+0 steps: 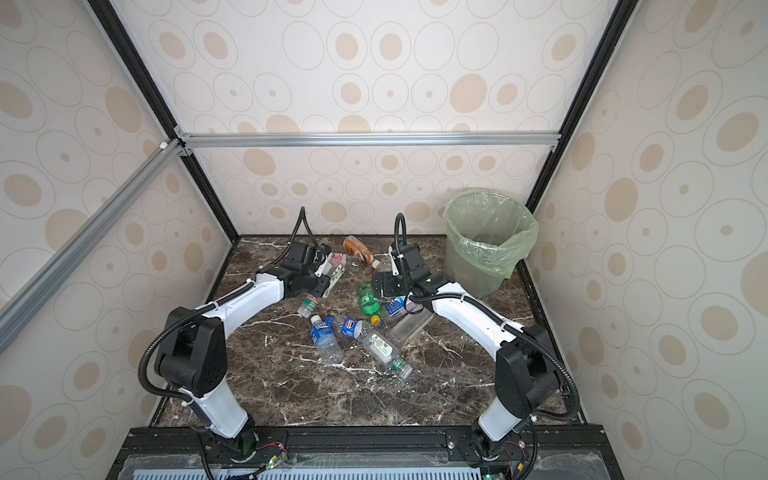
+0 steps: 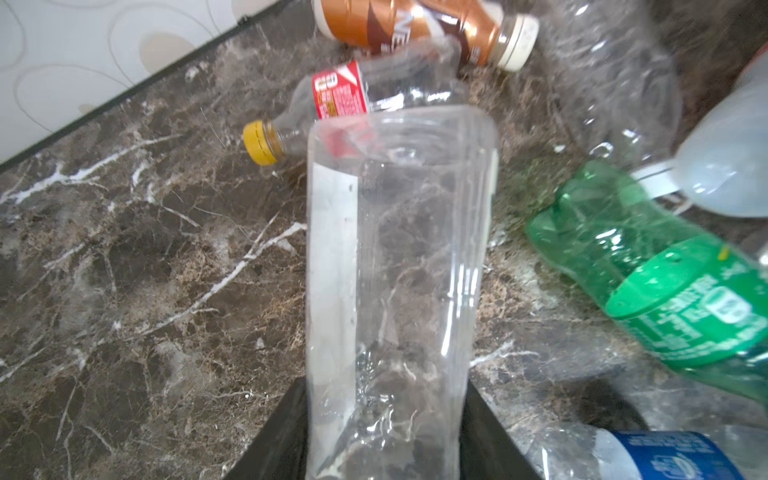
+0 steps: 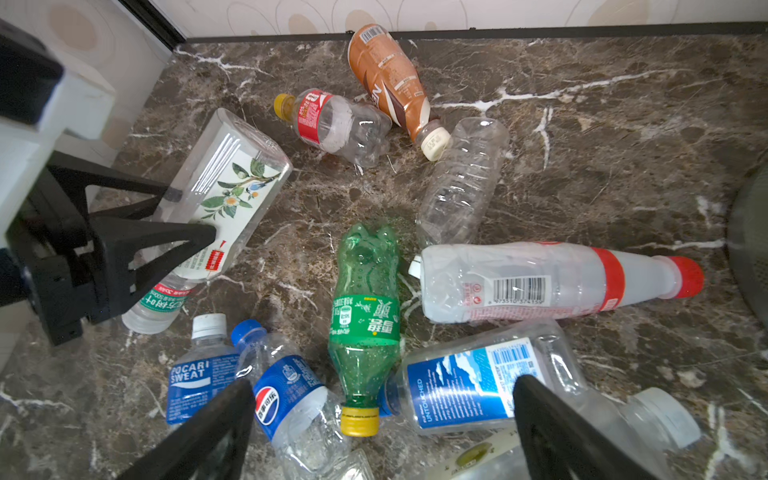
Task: Throw the plastic bottles in the bin
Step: 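Grasp the clear green-labelled bottle with the left gripper and lift it upright, then hand the clear bottle from the left gripper to the right gripper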
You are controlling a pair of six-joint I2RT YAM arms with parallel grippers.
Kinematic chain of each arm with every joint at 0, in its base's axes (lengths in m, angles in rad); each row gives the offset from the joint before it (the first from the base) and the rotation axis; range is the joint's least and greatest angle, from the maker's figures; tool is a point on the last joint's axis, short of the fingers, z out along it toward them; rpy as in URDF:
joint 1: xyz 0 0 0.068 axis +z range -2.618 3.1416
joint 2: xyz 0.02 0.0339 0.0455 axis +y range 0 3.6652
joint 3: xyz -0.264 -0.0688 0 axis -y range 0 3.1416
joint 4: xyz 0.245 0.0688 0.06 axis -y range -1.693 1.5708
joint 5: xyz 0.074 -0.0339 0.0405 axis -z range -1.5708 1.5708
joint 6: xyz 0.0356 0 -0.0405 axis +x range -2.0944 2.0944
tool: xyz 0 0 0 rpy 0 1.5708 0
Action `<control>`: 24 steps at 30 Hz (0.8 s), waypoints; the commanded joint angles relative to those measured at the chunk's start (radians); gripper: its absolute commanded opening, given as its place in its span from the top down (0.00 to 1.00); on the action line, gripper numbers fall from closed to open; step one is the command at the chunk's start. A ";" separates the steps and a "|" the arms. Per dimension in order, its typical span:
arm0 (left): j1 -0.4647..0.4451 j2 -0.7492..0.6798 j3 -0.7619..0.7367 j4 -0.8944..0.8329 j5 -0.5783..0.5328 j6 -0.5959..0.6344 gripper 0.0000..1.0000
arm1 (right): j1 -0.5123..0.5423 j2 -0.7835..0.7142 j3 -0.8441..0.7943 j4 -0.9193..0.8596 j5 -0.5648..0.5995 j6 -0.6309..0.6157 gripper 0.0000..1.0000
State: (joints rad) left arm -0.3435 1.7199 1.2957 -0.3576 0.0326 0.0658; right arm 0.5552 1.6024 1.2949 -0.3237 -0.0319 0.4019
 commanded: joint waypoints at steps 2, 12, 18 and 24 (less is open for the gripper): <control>0.005 -0.086 0.008 0.140 0.128 -0.093 0.56 | -0.026 0.006 0.078 0.053 -0.065 0.135 0.00; -0.102 -0.156 -0.004 0.292 0.076 -0.163 0.55 | -0.036 0.100 0.263 0.150 -0.160 0.286 0.00; -0.170 -0.151 0.017 0.310 0.034 -0.165 0.55 | -0.034 0.146 0.325 0.196 -0.200 0.344 0.01; -0.195 -0.163 0.006 0.353 0.040 -0.188 0.54 | -0.035 0.176 0.343 0.203 -0.208 0.367 0.05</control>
State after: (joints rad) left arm -0.5327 1.5867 1.2926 -0.0582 0.0822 -0.0990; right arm 0.5220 1.7599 1.6066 -0.1490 -0.2176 0.7326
